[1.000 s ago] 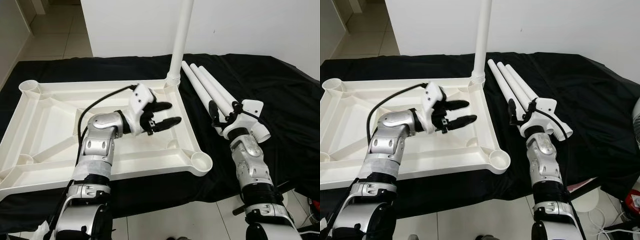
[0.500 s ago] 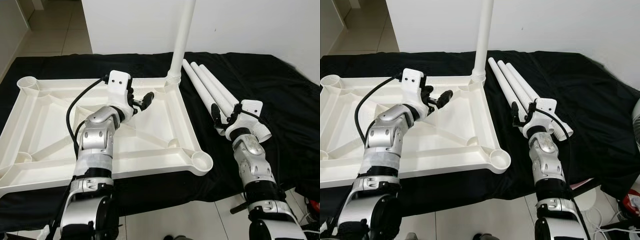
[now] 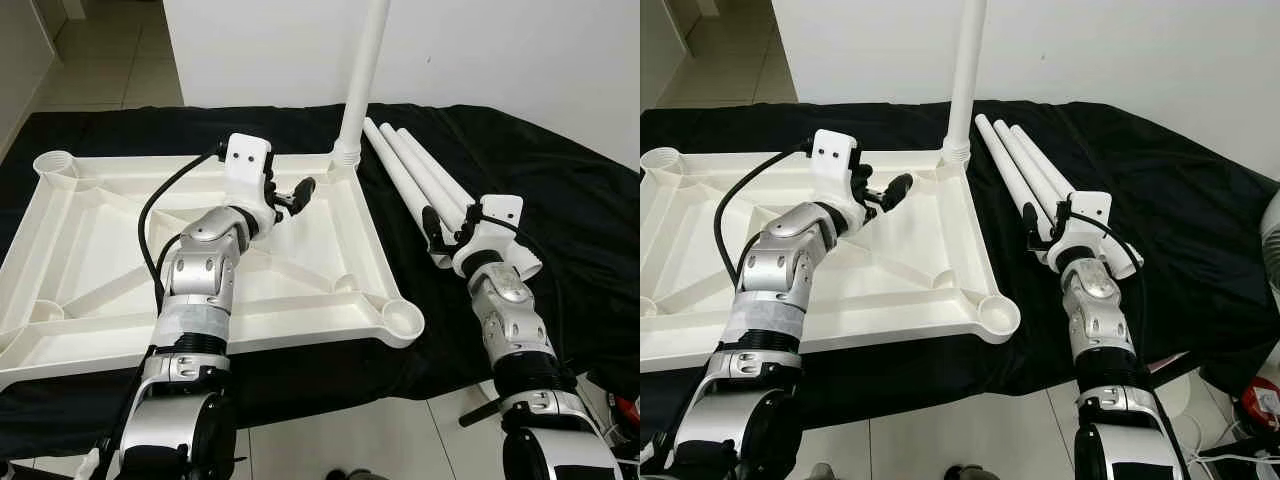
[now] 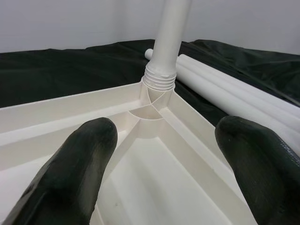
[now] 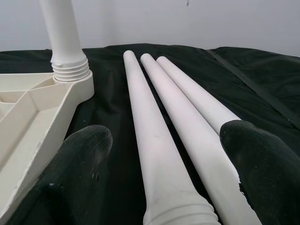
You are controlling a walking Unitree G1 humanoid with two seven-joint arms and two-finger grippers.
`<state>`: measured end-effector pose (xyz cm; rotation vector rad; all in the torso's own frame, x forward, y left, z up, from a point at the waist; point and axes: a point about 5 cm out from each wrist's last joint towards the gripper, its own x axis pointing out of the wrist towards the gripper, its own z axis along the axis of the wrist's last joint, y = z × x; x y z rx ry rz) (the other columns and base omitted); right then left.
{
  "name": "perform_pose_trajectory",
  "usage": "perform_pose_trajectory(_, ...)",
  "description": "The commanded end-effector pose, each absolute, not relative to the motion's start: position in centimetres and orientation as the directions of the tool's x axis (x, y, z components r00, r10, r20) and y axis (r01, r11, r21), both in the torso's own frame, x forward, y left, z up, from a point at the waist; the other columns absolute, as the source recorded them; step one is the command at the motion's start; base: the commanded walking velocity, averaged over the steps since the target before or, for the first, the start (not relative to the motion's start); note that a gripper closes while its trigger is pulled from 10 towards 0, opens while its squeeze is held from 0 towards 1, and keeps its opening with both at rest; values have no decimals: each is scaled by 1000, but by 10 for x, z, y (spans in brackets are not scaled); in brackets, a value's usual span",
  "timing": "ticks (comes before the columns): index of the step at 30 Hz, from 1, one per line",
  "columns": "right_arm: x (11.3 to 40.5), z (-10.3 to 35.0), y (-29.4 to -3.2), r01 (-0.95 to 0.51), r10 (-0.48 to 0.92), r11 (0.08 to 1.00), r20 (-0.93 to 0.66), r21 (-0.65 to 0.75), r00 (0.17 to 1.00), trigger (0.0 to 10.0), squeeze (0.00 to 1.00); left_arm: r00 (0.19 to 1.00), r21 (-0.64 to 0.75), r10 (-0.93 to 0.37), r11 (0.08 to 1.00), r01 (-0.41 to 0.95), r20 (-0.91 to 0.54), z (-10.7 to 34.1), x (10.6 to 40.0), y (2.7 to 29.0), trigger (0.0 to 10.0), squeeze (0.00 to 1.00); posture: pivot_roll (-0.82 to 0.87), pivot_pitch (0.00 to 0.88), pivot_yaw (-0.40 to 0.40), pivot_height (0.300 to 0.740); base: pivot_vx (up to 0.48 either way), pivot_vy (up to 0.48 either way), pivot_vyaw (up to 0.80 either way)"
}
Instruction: Building children table
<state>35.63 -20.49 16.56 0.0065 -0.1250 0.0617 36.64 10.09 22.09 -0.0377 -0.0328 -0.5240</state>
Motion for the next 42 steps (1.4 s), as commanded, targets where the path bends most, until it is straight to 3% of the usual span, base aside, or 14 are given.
perform_pose_trajectory(1, 356, 162, -210, -70, 68, 997, 101, 21, 993, 10000, 0, 865, -26, -499, 865, 501, 58, 228, 367, 98, 10000, 0, 25, 40, -71, 740, 0, 0, 0)
perform_pose_trajectory(13, 364, 151, -213, -105, 104, 994, 37, 22, 994, 10000, 0, 879, 154, -469, 877, 454, 80, 223, 362, 97, 10000, 0, 40, 42, -64, 740, 0, 0, 0)
perform_pose_trajectory(33, 370, 140, -208, -138, 138, 990, -10, 30, 990, 10000, 0, 870, 185, -493, 857, 482, 17, 213, 354, 100, 10000, 0, 86, 82, -62, 740, 0, 0, 0)
perform_pose_trajectory(42, 373, 152, -202, -135, 133, 990, 53, 37, 990, 10000, 0, 883, 196, -469, 867, 459, 5, 214, 359, 106, 10000, 0, 80, 78, -71, 740, 0, 0, 0)
